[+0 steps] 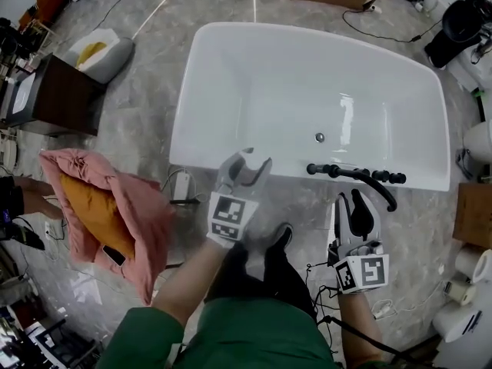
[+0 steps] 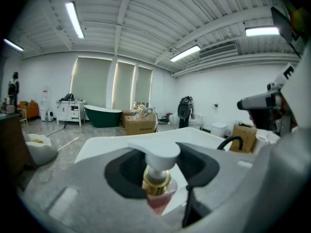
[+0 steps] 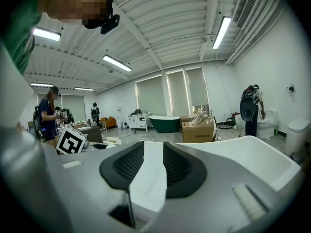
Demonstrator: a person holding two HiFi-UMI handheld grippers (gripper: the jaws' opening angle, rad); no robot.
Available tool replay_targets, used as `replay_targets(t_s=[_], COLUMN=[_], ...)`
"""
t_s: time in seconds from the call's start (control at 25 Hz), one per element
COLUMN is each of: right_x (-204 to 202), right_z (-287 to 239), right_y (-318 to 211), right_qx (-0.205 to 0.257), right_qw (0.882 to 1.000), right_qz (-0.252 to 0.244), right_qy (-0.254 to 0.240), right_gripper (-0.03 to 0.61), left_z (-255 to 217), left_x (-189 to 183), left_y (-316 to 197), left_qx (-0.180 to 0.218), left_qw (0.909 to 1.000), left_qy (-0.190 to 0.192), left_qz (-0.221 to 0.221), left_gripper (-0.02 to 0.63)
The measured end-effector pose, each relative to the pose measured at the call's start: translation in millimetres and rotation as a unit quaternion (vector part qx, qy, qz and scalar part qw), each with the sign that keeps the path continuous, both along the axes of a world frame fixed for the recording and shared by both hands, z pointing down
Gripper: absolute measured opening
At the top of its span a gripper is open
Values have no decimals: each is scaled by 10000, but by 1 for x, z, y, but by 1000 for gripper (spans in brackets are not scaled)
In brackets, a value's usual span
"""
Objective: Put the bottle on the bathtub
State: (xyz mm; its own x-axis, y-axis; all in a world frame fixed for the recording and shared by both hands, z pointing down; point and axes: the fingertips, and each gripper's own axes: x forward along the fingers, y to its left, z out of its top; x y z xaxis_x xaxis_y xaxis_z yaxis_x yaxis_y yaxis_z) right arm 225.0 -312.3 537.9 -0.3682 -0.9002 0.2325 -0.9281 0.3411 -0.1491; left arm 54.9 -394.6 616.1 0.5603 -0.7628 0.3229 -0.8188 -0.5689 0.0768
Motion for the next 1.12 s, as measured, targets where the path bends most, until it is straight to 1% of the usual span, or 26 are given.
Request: replay_targets(t_s=[0.16,0.28,0.56,0.8,1.12], right_x=[7,10,16,11,0], right_z=[11,15,39,61,73], right_y=[-5,-4,-14,-16,-18], right_qx=[-79,-98,-202,-382,-500], right_qw=[9999,9999,9996,9991,9986], right_qz=[79,127,204,175,77], right_qy=[1,-32,-52,-88,-132], right_gripper=[121,121,121,121,120], left_z=[27,42,74,96,117], left_x=[1,1,3,3,-7], left_y=[-12,-15,-29,-38,-38], left_qx=[-177,-302,-428,-553,-666], left_qw=[9998,9995,9991,9984,9977], left_qy=[-65,-43,-55,-69,-66], left_qz=[-8,-10,-21,-28,-69], left_gripper=[181,183,184,184,184])
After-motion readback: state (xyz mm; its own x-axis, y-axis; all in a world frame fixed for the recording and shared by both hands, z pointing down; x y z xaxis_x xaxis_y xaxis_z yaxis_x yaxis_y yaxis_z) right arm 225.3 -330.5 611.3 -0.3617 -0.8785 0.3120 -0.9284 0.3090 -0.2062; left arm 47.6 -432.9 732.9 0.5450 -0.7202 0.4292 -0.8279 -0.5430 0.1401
